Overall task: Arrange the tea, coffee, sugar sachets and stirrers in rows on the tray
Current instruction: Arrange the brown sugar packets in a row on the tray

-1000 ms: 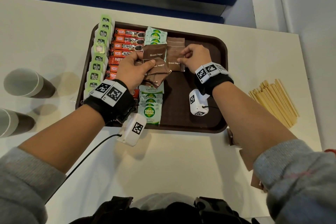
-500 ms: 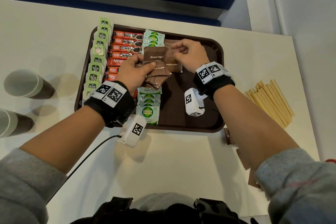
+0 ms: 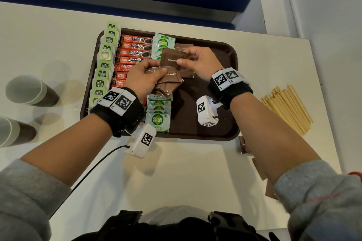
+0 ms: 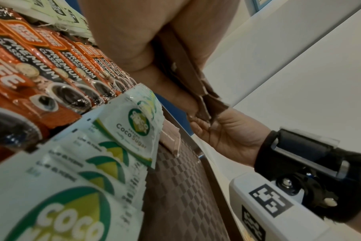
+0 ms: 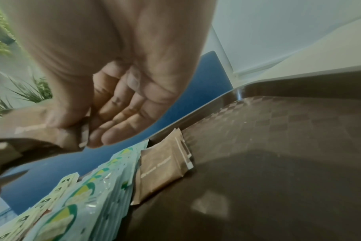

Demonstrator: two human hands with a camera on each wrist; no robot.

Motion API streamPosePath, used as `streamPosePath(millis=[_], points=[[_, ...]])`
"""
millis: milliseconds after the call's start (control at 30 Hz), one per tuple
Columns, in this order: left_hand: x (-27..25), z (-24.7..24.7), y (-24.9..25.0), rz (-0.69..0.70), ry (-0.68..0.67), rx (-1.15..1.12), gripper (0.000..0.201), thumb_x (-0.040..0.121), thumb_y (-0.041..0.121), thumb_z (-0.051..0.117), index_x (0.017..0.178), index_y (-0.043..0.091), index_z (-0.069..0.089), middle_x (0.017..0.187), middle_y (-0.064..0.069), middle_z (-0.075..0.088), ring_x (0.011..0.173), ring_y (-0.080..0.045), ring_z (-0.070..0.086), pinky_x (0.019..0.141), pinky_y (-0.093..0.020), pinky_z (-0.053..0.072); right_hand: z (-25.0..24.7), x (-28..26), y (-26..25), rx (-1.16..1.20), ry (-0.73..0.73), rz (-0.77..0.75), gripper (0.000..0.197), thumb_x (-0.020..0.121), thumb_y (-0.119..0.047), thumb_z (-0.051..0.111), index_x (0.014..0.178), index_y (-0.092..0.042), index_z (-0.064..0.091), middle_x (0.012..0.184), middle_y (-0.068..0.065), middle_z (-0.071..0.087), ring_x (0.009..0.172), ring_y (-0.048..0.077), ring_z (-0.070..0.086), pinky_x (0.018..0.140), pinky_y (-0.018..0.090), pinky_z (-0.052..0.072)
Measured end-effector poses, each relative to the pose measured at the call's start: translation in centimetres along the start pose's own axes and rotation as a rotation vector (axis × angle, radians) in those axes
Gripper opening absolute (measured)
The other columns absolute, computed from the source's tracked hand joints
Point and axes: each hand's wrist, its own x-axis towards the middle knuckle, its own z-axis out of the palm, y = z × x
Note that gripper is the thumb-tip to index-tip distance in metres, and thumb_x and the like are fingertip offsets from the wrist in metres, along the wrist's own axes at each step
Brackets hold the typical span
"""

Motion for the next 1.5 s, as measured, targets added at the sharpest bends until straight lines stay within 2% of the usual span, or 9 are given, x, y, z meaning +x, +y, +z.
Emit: streamPosePath(millis=[167,267,367,533,733,867,1033,1367,1500], points=[[0.2,-0.5,-0.2,0.006,0.038,0.001,0.015,0.085,0.012,0.068,0.088,0.027,0.065,0.094,-0.007,0.069,0.080,-0.021,0.066,0.083,-0.038,0.056,-0.7,0.1,1.8,-0.131,0.165,0.058,0.017,0.089,-0.020,0.062,0.104,-0.012,0.065,0.092,0.008,0.068,0.084,0.025,0.067,0.084,0.043,0.055],[0.3,-0.6,0.0,0.017,0.048,-0.001,0.013,0.085,0.013,0.068,0.090,0.024,0.065,0.096,-0.009,0.068,0.080,-0.019,0.065,0.079,-0.033,0.056,-0.7,0.0,2.5,-0.271,0.135,0.104,0.019,0.090,-0.021,0.061,0.105,-0.011,0.065,0.092,0.012,0.069,0.082,0.026,0.067,0.085,0.043,0.054],[0.4,-0.5,0.0,0.020,0.048,-0.006,0.013,0.086,0.013,0.068,0.090,0.025,0.065,0.095,-0.006,0.068,0.076,-0.014,0.065,0.076,-0.029,0.056,-0.6,-0.3,3.1,-0.323,0.101,0.158,0.014,0.090,-0.021,0.061,0.098,-0.010,0.066,0.084,0.009,0.067,0.076,0.022,0.066,0.086,0.040,0.054],[0.4,-0.5,-0.1,0.021,0.046,-0.004,0.015,0.085,0.013,0.068,0.087,0.027,0.064,0.089,-0.001,0.068,0.076,-0.015,0.065,0.078,-0.033,0.056,-0.3,-0.3,3.7,-0.403,0.076,0.178,0.016,0.090,-0.021,0.061,0.097,-0.008,0.066,0.080,0.004,0.063,0.080,0.022,0.064,0.088,0.038,0.051],[0.3,-0.6,-0.1,0.005,0.054,-0.007,0.015,0.085,0.015,0.069,0.085,0.028,0.064,0.093,-0.006,0.068,0.083,-0.023,0.065,0.082,-0.042,0.056,0.1,0.1,4.4,-0.366,0.164,0.188,0.013,0.083,-0.020,0.069,0.093,-0.012,0.066,0.071,0.000,0.059,0.077,0.019,0.063,0.086,0.035,0.053],[0.2,-0.5,0.0,0.002,0.053,-0.013,0.015,0.085,0.014,0.068,0.086,0.028,0.064,0.093,-0.005,0.068,0.080,-0.020,0.065,0.081,-0.041,0.056,0.3,0.2,4.6,-0.347,0.211,0.181,0.016,0.082,-0.017,0.070,0.096,-0.011,0.065,0.070,0.000,0.059,0.077,0.017,0.062,0.087,0.033,0.052],[0.3,-0.5,0.0,0.009,0.055,-0.014,0.016,0.084,0.013,0.069,0.084,0.028,0.064,0.093,-0.006,0.068,0.083,-0.023,0.065,0.083,-0.043,0.055,0.6,0.2,4.9,-0.304,0.237,0.194,0.022,0.082,-0.016,0.070,0.101,-0.013,0.060,0.063,-0.008,0.055,0.076,0.015,0.061,0.083,0.029,0.050],[0.3,-0.3,-0.2,-0.003,0.042,-0.029,0.015,0.085,0.012,0.068,0.086,0.026,0.063,0.090,-0.003,0.068,0.076,-0.016,0.066,0.077,-0.034,0.057,0.7,0.2,5.2,-0.263,0.263,0.191,0.021,0.082,-0.016,0.071,0.098,-0.015,0.059,0.067,-0.004,0.058,0.072,0.013,0.061,0.078,0.024,0.049],[0.4,-0.3,-0.2,0.008,0.041,-0.005,0.014,0.085,0.014,0.069,0.085,0.028,0.064,0.094,-0.005,0.069,0.083,-0.019,0.066,0.080,-0.034,0.055,0.5,0.1,4.9,-0.283,0.268,0.189,0.023,0.081,-0.017,0.072,0.100,-0.014,0.059,0.072,-0.001,0.060,0.074,0.012,0.059,0.075,0.021,0.045]])
